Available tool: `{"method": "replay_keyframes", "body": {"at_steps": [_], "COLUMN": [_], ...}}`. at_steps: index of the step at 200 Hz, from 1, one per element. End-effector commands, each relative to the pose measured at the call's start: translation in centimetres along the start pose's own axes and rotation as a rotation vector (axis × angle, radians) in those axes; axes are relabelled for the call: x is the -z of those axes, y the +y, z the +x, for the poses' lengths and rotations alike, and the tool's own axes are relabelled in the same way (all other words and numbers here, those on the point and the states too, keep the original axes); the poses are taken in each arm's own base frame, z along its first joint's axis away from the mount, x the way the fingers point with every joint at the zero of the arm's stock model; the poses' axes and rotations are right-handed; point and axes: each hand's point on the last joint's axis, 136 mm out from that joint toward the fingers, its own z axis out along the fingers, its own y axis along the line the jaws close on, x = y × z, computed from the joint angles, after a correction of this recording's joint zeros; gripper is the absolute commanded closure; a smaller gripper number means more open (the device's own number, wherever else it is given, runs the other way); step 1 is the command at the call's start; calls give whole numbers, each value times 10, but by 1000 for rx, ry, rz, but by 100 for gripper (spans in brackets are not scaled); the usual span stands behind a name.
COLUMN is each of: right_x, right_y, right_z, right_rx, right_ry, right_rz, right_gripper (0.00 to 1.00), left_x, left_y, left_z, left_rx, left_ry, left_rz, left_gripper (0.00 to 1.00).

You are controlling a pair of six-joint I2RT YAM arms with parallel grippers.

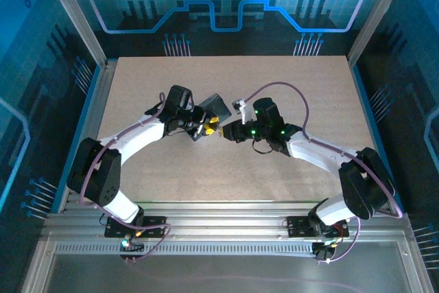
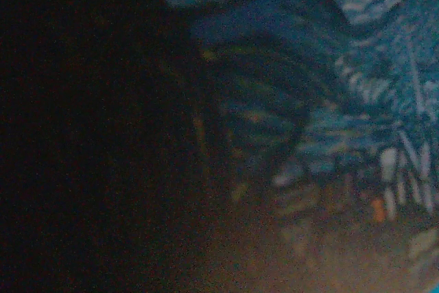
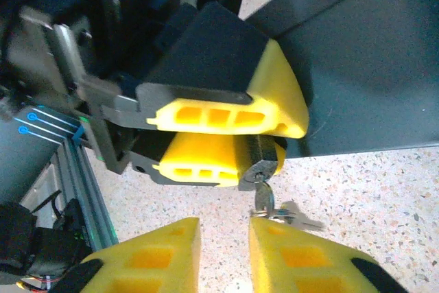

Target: Unlock a padlock with a key

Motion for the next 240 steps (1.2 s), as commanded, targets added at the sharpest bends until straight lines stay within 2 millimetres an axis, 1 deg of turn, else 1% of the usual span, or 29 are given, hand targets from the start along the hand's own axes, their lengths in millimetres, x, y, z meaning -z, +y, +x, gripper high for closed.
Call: {"method": "replay_keyframes", "body": {"at_steps": [1,34,59,74,76,79,93,118,127,150,159,160,173,177,184,192,197,198,200,203,214,223,231,240], "right_x": [-3,-6,-9,-11,-11,-11,-14,-18,-18,-12,-6,-6,3,7,13,20,26,27,28,31,40,46,49,51], "right_y": [1,-1,0,0,5,6,9,12,14,19,15,15,6,3,-3,-8,-9,-8,-13,-15,-18,-19,-19,-20], "right_z": [-3,-1,-1,0,-9,-12,-14,-22,-25,-29,-27,-27,-20,-18,-14,-11,-15,-16,-9,-6,-4,-2,1,6], "right_rx": [-2,-9,-10,-18,-7,-6,-12,-16,-15,6,11,12,19,22,20,12,13,15,4,1,18,58,115,200], "right_ry": [-5,1,4,6,-10,-16,-21,-39,-43,-47,-40,-38,-19,-14,-6,-5,-18,-23,-12,-10,-19,-11,7,33], "right_rz": [-25,-29,-43,-55,-66,-70,-89,-104,-108,-104,-72,-67,-19,-10,4,12,9,8,13,15,21,33,50,85], "right_gripper": [80,90,100,100,100,100,100,100,100,100,100,100,79,74,68,64,61,61,60,59,55,55,57,63], "left_x": [17,17,17,16,17,17,16,8,6,7,9,10,13,15,16,18,18,18,19,19,19,19,18,15], "left_y": [-28,-29,-30,-29,-30,-30,-31,-31,-28,-22,-19,-19,-17,-17,-16,-17,-17,-18,-18,-18,-20,-20,-21,-21], "left_z": [6,6,8,9,9,10,12,22,25,19,14,14,7,5,3,1,1,0,0,0,1,2,3,5], "left_rx": [-57,-55,-57,-55,-56,-55,-59,-72,-72,-63,-57,-56,-46,-45,-45,-45,-45,-46,-46,-46,-51,-53,-54,-51], "left_ry": [-5,-4,0,4,4,6,11,37,42,19,4,2,-12,-16,-22,-26,-24,-25,-25,-24,-21,-15,-1,21], "left_rz": [89,94,94,94,96,95,98,91,79,58,50,50,48,50,45,45,45,46,45,45,45,38,33,16], "left_gripper": [100,100,100,100,100,100,100,100,100,100,100,100,100,100,100,100,100,100,100,100,100,100,100,100]}}
